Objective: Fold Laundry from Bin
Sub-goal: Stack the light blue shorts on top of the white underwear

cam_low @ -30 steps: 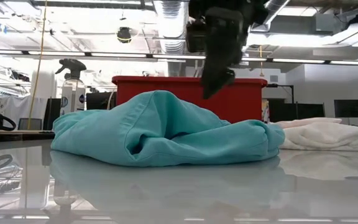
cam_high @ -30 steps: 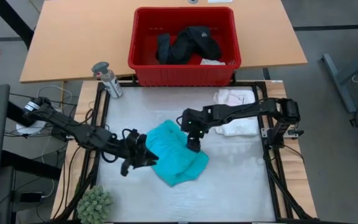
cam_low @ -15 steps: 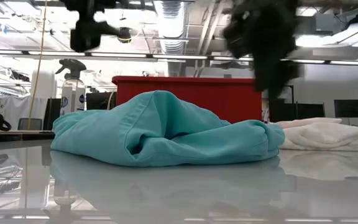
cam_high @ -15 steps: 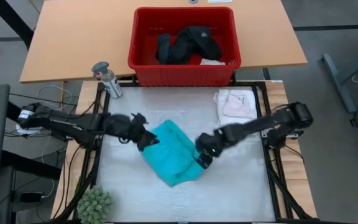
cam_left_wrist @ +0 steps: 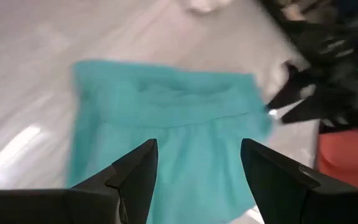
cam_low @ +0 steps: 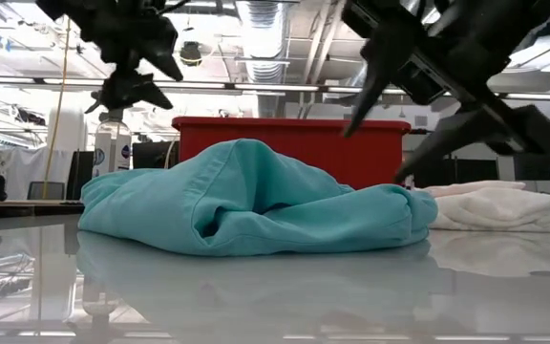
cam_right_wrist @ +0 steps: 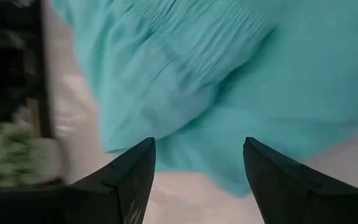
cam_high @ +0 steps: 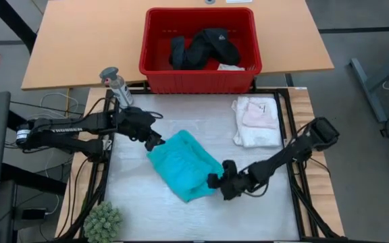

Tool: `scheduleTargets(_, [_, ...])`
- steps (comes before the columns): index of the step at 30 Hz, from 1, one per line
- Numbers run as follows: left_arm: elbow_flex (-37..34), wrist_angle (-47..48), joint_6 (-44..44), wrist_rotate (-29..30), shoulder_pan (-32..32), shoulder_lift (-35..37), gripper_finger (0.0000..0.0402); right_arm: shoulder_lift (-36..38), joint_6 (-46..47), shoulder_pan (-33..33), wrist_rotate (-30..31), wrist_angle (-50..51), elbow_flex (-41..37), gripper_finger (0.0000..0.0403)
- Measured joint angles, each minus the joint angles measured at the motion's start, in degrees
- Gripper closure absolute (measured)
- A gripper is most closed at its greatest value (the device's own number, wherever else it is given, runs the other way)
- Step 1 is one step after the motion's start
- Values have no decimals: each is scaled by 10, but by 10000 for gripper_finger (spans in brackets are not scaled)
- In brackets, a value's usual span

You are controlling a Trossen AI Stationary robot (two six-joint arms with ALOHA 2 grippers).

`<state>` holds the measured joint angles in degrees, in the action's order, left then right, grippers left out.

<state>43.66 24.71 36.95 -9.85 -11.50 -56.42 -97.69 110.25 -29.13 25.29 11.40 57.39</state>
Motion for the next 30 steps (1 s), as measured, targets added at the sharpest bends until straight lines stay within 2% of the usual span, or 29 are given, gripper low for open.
scheduleTargets(3, [0,-24,-35,-60,-25,1,179,-34,54,-17,34,-48,1,136])
scheduleTargets(5, [0,-17,-49,-67,-33,1,175,-50,85,-25,44,-56,1,136])
scheduleTargets(10, [0,39,-97,-39,-59,0,168,-56,151,-54,77,-46,8,136])
scheduleTargets(15, [-24,5,-97,-109,-95,-7,167,-42,199,-87,106,13,30,136])
scheduleTargets(20, [-87,-54,-78,-114,-112,-10,167,-48,202,-88,85,54,38,136])
scheduleTargets(26, [-155,-172,-14,-177,-116,-10,167,-47,190,-56,108,76,39,136])
scheduleTargets(30, [-179,-178,-29,-190,-117,-10,167,-47,175,-42,107,80,39,136])
